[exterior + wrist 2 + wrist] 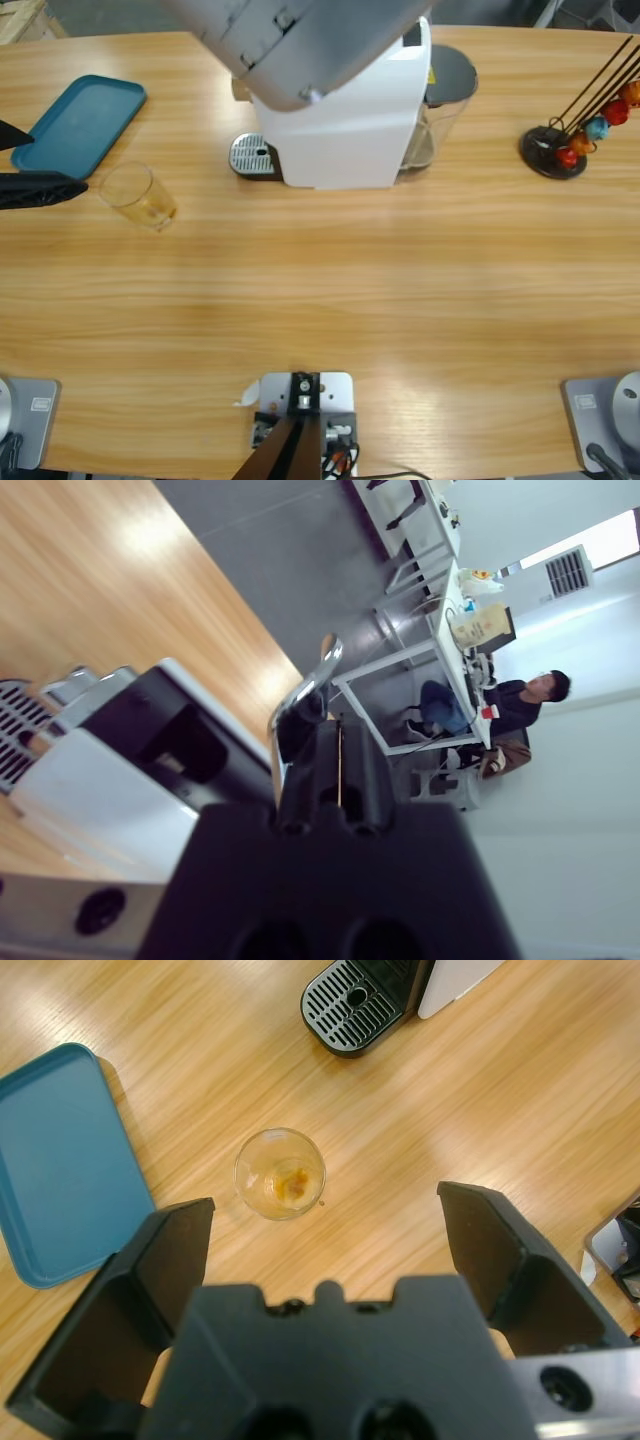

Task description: Pour coffee

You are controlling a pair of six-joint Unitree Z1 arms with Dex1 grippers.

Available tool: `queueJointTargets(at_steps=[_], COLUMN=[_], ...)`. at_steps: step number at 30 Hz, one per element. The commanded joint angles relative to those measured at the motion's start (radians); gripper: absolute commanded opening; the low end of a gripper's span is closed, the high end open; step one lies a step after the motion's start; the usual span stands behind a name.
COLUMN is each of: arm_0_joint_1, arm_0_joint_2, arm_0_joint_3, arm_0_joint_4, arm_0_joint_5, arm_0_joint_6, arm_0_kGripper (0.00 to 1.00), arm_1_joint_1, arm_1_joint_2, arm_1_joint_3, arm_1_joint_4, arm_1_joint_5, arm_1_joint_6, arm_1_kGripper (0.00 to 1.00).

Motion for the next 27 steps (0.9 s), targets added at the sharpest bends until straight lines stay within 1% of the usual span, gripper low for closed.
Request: queueJointTargets(at_steps=[1, 13, 21, 25, 27], arm_0_joint_1=[-0.008, -0.008, -0.008, -0.008, -0.008], arm_0_joint_2=[0.018, 0.009, -0.02, -0.02, -0.02], arm_0_joint_3=[0.013, 0.013, 0.018, 0.019, 0.018], arm_0_joint_4=[-0.01, -0.008, -0.004, -0.004, -0.004], arm_0_joint_5=[-0.016, -0.018, -0.017, -0.018, -0.018], arm_0_joint_6=[-0.012, -0.012, -0.012, -0.013, -0.013], arm_0_kGripper=[0.968, 0.968, 0.968, 0.968, 0.968], arm_1_joint_1=[0.046, 0.047, 0.047, 0.047, 0.047], arm_1_joint_2=[0.14, 0.199, 0.219, 0.214, 0.193], arm_1_joint_3=[0.027, 0.011, -0.015, -0.015, -0.015], arm_1_joint_4=[0.082, 0.088, 0.131, 0.147, 0.171], arm_1_joint_5=[0.086, 0.105, 0.117, 0.115, 0.088], arm_1_joint_6=[0.088, 0.109, 0.146, 0.16, 0.182], arm_1_kGripper=[0.0, 0.0, 0.0, 0.0, 0.0])
